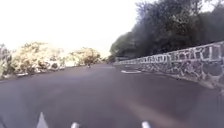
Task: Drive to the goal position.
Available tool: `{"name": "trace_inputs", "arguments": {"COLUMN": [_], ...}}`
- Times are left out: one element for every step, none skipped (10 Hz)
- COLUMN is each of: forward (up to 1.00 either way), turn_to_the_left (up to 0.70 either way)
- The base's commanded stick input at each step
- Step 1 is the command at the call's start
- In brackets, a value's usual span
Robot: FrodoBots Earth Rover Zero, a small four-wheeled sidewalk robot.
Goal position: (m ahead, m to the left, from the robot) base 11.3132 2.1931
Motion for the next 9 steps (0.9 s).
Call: {"name": "trace_inputs", "arguments": {"forward": [0.85,0.85,0.85,0.85,0.85,0.85,0.85,0.85,0.85], "turn_to_the_left": [0.00,0.00,0.00,0.00,0.00,0.00,0.00,0.00,0.00]}}
